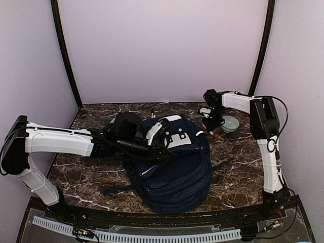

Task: Pack the student bag
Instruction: Move the pen to the center of the board.

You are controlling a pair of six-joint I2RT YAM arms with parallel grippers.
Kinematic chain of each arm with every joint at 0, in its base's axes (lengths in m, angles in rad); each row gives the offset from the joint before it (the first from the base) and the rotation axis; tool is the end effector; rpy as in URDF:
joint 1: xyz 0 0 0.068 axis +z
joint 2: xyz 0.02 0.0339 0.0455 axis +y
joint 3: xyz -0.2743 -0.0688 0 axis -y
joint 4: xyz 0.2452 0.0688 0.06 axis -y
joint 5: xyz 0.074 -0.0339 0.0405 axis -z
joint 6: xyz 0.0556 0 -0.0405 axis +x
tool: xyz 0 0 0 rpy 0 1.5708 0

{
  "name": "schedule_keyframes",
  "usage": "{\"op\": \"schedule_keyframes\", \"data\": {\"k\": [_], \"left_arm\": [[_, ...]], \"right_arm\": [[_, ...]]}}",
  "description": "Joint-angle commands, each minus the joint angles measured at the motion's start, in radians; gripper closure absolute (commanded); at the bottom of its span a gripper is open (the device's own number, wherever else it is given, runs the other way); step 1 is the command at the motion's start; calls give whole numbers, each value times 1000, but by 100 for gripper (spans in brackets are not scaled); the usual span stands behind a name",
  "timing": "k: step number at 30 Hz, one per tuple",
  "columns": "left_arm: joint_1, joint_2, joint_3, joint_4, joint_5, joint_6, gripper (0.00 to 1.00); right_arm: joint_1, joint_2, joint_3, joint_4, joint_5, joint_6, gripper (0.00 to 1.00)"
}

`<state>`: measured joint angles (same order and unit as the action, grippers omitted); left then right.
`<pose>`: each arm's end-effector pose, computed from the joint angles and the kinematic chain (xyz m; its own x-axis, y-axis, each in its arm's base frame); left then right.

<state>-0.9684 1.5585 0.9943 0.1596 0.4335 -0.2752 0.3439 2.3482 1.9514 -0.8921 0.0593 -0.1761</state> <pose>0.1906 -0.3184 0.2584 -0.4773 0.2589 -0.8397 0.8696 0.2768 -0.4089 0.4697 0.1647 0.1452 -0.8341 -0.4845 -0.2639 -0.4745 0.8740 -0.1048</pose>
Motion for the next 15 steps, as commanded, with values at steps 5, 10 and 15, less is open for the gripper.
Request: {"op": "schedule_keyframes", "data": {"k": [5,10,15], "left_arm": [[7,-13,29,-22,24,2,100],[7,-26,13,-23,19,1,100],[7,-24,7,-26,19,4,100]], "right_arm": [[46,-196,-321,-49,-48,-74,86],[53,-366,-564,-36,-3,-120,87],[55,-483,-702,-26,34,-129,74]]}}
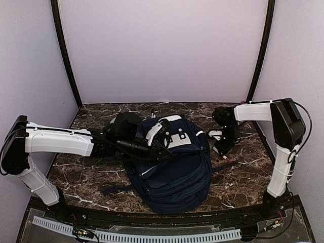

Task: Pack the student bag
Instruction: Move the pen to the center of the board, then pick up the pen from the center of the board, then place the pen in the upper front pocket of the bag.

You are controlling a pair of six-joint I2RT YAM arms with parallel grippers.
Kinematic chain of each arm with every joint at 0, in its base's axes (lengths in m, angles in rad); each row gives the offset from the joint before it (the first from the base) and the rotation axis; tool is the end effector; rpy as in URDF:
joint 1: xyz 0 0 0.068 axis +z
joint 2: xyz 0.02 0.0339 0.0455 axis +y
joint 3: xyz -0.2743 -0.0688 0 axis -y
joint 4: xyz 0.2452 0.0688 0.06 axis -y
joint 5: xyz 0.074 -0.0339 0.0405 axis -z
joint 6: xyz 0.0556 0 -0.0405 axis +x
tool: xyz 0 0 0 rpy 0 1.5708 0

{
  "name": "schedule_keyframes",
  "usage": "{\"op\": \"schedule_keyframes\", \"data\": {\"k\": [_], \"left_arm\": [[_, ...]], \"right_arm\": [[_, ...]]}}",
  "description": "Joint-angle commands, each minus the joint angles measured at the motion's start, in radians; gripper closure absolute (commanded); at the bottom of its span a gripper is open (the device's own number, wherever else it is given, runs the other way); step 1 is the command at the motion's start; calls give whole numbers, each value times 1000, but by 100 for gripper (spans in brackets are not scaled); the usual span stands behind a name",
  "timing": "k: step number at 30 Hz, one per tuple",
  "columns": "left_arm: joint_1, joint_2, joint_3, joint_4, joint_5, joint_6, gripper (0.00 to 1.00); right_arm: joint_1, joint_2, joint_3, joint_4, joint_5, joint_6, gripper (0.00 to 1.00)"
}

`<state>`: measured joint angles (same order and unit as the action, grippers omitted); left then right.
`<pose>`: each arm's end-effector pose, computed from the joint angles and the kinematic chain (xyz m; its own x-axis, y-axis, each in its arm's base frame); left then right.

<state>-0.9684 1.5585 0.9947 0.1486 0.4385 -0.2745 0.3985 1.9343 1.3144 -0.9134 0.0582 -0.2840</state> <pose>0.1900 -0.3180 0.2573 -0.4819 0.2676 -0.8344 0.8680 0.2758 -0.4129 0.3301 0.1355 0.1468 -0.7761 -0.6303 -0.0197 -0.6280 0.7754 -0.0663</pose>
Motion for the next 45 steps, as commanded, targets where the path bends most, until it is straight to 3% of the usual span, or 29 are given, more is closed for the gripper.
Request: {"op": "schedule_keyframes", "data": {"k": [1,15,21,27,31,39,45], "left_arm": [[7,-21,9,-19,14,3,100],[5,-50,47,-116,-22,24,100],[5,-62,50,-127,-22,18,100],[5,-68,63,-144,-41,31,100],[5,-61,86,-143,-33,27,100],[5,-48,79,-23,-28,-12,100],[5,-4,107,21,-9,-35,100]], "right_arm": [[2,-78,-78,-3,34,-19,71],[5,-31,-71,72,-37,9,70],[5,17,-50,65,-41,21,83],[-19,-64,-72,50,-56,6,93],[-41,-172,-19,-53,-279,-79,96],[-32,-475,5,-82,-631,-209,96],[135,-555,62,-140,-652,-304,94]]}}
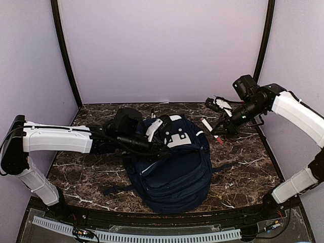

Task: Pack the student bag
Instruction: Place the pen in the upper front pocket of the bag.

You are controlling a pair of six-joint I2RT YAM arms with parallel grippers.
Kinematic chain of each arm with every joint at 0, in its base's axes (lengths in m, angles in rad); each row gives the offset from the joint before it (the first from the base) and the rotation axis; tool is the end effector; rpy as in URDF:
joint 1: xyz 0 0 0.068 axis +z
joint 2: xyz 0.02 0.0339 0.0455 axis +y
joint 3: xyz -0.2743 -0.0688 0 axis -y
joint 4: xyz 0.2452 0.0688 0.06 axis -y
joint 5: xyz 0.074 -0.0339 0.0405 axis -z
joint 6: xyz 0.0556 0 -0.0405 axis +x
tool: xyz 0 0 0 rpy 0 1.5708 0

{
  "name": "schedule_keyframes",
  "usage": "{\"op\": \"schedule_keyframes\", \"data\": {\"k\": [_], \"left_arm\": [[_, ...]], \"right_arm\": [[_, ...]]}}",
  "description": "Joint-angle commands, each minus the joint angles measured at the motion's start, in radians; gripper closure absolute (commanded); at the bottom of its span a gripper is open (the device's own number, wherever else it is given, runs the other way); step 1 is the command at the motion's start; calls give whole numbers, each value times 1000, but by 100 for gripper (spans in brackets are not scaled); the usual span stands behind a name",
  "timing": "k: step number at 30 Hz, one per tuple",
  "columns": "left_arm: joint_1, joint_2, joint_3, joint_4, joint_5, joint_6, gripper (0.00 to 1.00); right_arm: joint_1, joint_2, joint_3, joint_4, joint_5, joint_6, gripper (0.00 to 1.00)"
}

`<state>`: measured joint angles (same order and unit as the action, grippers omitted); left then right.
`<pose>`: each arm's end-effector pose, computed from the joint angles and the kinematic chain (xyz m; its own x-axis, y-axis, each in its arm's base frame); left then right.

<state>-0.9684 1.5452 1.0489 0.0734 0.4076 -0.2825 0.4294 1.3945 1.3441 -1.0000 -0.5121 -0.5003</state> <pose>0.1922 -0.3183 0.2724 -0.4913 0.2628 -0.8304 0.8584 0.3078 -0.4104 0.2439 0.1416 0.3249 -0.4118 -0.6485 -0.6402 -0.8912 0.4332 0.1345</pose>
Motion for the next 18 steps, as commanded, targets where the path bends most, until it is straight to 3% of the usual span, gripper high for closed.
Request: {"op": "schedule_keyframes", "data": {"k": [1,9,18], "left_arm": [[5,16,59,98,23,-29,100],[8,36,70,129,32,-60,100],[19,9,61,149,23,-85,100]], "right_arm": [[142,-26,40,-55,-69,-93,94],[441,-16,130,-102,107,-143,94],[676,39,79,0,391,-174,94]]}}
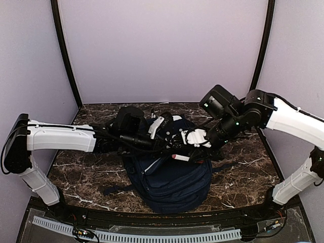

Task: Pack the student bag
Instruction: Place the pen in the upper front pocket of the bag.

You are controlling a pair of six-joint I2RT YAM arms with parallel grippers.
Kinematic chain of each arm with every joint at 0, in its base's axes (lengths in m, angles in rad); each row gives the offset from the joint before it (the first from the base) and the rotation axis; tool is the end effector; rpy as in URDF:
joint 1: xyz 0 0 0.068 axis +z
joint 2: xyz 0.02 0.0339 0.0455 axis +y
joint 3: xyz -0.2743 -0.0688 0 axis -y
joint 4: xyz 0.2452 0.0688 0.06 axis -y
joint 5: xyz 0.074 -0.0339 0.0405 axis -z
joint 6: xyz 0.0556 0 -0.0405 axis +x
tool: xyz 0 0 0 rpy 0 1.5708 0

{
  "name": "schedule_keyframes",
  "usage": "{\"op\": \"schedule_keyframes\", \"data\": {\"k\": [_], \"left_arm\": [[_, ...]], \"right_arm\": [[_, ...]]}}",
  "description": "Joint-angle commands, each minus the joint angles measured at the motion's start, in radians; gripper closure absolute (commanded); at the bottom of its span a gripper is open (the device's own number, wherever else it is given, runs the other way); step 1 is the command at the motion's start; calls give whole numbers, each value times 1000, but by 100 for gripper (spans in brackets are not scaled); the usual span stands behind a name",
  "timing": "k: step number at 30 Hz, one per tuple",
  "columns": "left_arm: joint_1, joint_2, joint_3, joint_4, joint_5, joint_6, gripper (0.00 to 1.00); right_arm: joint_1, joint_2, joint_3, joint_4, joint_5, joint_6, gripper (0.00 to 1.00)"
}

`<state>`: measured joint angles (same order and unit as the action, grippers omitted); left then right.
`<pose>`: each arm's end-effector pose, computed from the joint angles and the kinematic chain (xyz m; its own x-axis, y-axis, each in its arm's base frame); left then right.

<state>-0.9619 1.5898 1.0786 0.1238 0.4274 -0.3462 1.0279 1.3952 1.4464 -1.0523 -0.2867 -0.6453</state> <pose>0.2006 -0.3280 0.2731 -0.5310 0.2217 -0.8178 0.8354 0.2986 -0.4615 0.1325 0.2501 0.3488 0.1938 -0.7955 -0.5741 -0.9807 -0.1421 -0.1342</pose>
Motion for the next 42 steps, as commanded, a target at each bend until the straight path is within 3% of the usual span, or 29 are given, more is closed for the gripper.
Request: {"op": "schedule_keyframes", "data": {"k": [1,5,8,22,27,31,36,42], "left_arm": [[13,-38,31,97,4,-23,100],[18,-45,32,90,8,-29,100],[18,-53,27,95,7,-34,100],[18,-107,-12,134,19,-50,100],[18,-119,-28,137,12,-51,100],[18,-116,-41,137,6,-48,100],[18,-114,-65,151,-11,-46,100],[19,-98,-83,148,-34,-35,100]], "right_arm": [[102,44,-43,76,235,-32,94],[187,51,-145,247,506,-57,94],[208,93,-159,327,612,-76,94],[222,257,-284,598,888,-174,93],[222,259,-348,693,939,-174,83],[222,218,-328,637,872,-118,74],[209,56,-300,519,623,-38,62],[103,-95,-255,377,345,19,60]]}}
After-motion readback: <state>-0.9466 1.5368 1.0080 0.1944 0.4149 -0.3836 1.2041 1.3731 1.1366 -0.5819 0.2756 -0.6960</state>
